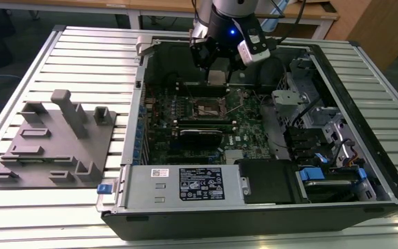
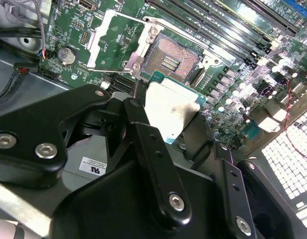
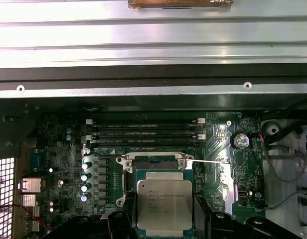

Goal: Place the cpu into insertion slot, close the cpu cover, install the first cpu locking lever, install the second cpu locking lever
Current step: 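Place the cpu into insertion slot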

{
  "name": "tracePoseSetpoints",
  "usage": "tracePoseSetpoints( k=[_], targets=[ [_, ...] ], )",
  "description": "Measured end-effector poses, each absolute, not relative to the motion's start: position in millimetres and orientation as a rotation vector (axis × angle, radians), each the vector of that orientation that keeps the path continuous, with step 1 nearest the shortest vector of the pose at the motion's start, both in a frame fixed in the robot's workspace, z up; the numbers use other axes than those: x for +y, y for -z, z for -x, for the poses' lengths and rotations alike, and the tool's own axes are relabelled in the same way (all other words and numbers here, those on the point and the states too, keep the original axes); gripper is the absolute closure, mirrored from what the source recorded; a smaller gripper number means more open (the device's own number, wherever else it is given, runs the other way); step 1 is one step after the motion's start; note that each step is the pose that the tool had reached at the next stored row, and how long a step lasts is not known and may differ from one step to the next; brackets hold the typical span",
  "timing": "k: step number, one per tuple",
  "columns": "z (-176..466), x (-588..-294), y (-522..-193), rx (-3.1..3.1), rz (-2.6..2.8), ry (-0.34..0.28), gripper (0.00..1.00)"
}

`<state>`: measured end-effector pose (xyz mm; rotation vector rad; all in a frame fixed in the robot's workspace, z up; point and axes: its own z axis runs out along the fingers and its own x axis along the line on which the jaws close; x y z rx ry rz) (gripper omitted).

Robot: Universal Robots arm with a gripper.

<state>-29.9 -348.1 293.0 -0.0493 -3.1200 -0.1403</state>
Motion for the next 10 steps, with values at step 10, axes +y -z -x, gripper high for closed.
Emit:
tracePoseSetpoints(
  k=[10],
  targets=[
    [29.9,-348.1,-290.8,-3.120,0.049,0.140,0.46]
  ],
)
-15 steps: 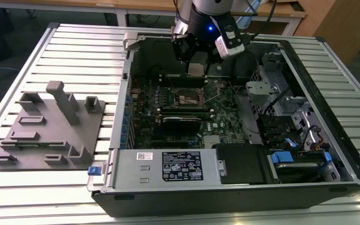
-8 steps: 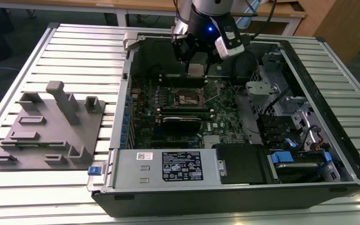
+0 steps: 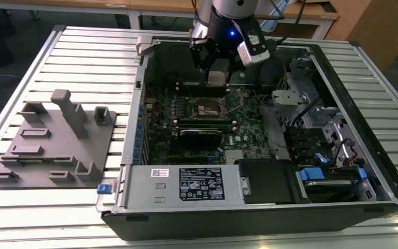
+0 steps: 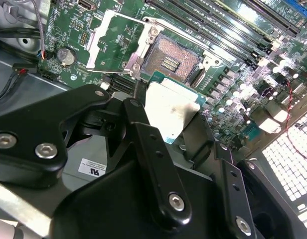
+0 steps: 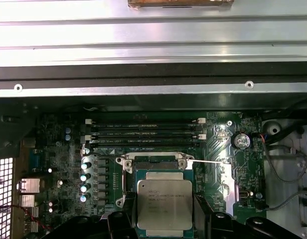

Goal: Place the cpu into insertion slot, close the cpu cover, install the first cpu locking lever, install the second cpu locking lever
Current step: 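Place the cpu into insertion slot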

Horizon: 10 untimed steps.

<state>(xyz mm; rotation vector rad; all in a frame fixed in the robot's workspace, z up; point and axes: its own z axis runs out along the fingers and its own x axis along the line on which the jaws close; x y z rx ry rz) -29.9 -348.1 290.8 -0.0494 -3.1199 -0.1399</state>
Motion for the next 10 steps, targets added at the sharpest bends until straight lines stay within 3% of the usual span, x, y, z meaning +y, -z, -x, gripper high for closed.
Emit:
tracePoseSetpoints(
  k=[10],
  targets=[
    [29.9,-348.1,-289.0,-3.120,0.049,0.140,0.46]
  ],
)
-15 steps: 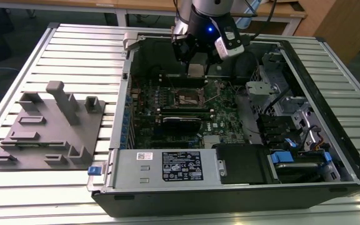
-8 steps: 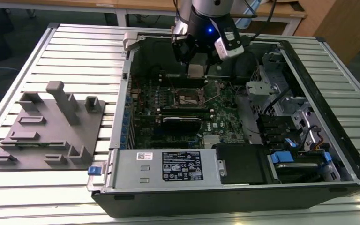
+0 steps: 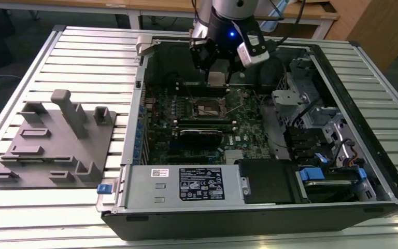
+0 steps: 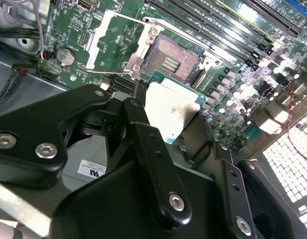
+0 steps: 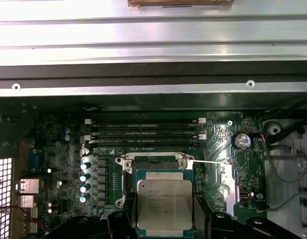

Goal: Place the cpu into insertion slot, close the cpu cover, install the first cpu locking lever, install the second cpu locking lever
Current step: 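Place the cpu into insertion slot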

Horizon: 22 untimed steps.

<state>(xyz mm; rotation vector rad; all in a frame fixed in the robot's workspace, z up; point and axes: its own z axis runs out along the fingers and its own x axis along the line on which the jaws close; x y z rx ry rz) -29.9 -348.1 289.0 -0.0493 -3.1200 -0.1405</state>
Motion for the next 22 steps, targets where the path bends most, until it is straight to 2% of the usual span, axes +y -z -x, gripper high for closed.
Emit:
tracePoseSetpoints(
  k=[22],
  targets=[
    [29.9,-348.1,-274.4,-3.120,0.049,0.141,0.46]
  ],
)
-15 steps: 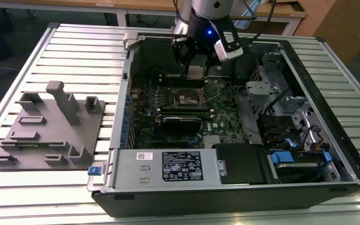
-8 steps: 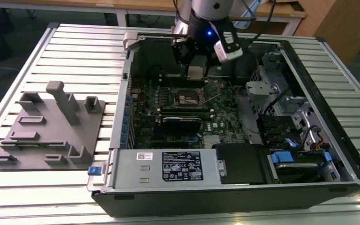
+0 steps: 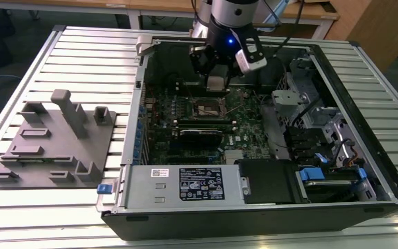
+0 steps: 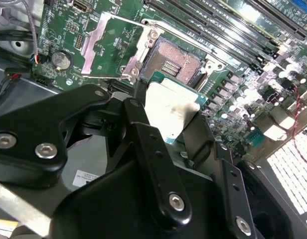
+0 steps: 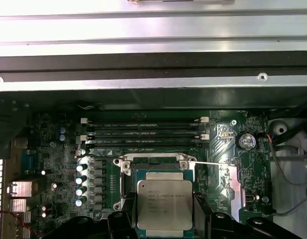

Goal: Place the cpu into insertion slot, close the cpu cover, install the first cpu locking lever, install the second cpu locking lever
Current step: 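Place the cpu into insertion slot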

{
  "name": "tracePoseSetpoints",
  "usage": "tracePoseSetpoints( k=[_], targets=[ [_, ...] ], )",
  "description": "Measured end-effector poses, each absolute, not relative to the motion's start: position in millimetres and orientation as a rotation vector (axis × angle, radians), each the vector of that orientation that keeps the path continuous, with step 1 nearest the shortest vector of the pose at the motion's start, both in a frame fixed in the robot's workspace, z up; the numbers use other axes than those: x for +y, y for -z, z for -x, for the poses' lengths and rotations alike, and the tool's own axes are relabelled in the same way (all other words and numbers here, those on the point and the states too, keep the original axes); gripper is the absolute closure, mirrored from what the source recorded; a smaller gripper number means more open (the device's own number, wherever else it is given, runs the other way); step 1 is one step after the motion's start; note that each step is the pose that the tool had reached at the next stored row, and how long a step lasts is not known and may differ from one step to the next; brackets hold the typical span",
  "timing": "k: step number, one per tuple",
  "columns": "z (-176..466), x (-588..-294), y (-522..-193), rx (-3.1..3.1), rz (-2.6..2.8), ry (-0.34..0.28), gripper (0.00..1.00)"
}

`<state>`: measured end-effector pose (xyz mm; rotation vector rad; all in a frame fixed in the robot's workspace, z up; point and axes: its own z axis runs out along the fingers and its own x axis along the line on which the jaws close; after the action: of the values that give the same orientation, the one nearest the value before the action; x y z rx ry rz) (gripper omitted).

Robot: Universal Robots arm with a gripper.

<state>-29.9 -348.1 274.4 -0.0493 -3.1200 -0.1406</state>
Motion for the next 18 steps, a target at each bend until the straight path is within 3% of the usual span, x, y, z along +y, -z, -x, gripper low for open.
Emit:
tracePoseSetpoints(
  k=[18],
  targets=[
    [34.1,-348.1,-263.1,-3.120,0.049,0.138,0.46]
  ],
)
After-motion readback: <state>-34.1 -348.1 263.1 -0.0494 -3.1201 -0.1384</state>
